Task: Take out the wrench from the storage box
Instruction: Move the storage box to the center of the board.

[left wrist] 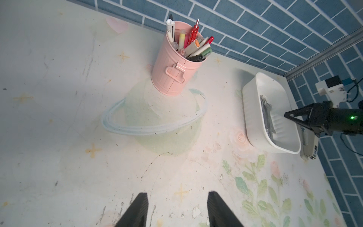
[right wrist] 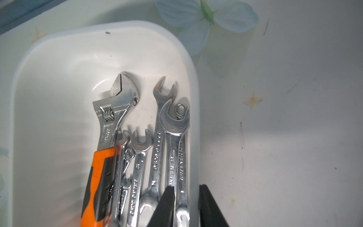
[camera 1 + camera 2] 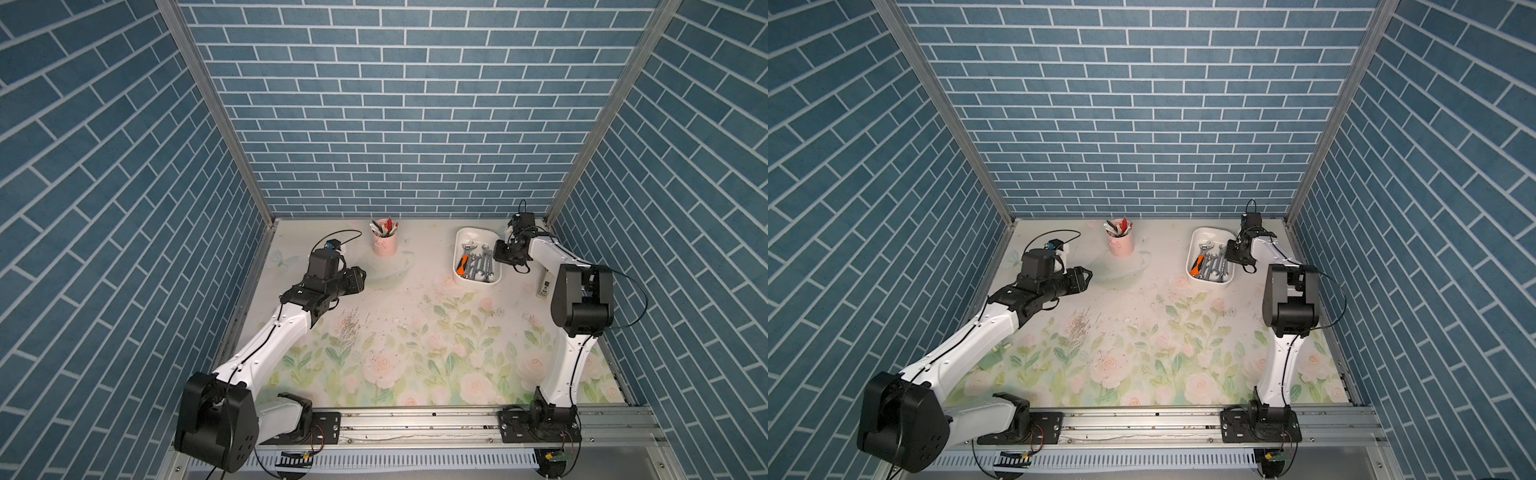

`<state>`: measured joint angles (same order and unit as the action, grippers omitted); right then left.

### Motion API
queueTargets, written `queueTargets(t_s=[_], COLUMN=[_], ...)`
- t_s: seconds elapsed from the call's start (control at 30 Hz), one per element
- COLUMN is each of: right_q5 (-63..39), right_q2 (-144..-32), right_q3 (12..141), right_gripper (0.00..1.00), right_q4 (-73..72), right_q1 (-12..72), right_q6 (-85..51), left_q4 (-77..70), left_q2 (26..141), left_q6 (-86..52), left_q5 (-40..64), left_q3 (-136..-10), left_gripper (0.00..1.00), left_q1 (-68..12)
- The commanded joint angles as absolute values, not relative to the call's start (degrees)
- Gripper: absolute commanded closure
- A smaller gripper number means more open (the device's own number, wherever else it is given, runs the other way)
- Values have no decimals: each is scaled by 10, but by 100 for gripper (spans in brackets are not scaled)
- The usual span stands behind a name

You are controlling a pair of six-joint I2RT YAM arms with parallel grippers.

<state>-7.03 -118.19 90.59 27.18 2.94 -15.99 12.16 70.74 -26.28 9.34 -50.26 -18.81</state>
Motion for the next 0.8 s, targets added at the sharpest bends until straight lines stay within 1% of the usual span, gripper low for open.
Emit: queueTargets(t_s=[0.0, 0.07, 0.17, 0.43, 0.63, 0.77], right_q5=[-82, -84, -87, -103, -112, -116], right_q2=[-1182, -1180, -1173, -1145, -1114, -1091], right_q3=[908, 904, 894, 849, 801, 769], right_gripper=[80, 85, 89, 95, 98, 99], right_q4=[289, 292, 294, 291, 284, 281], right_q1=[29, 29, 30, 41, 63, 85], right_q6=[-146, -143, -140, -139, -145, -158], left_q4=[126, 124, 121, 119, 111, 111], left_q2=[708, 713, 718, 745, 765, 785], left_q6=[-265, -268, -270, -275, -281, -286], left_q5=[53, 50, 47, 34, 27, 20], left_q3=[-520, -523, -527, -547, -554, -564], left_gripper=[47, 47, 49, 49, 45, 36], left_q1=[-207, -215, -227, -263, -286, -302])
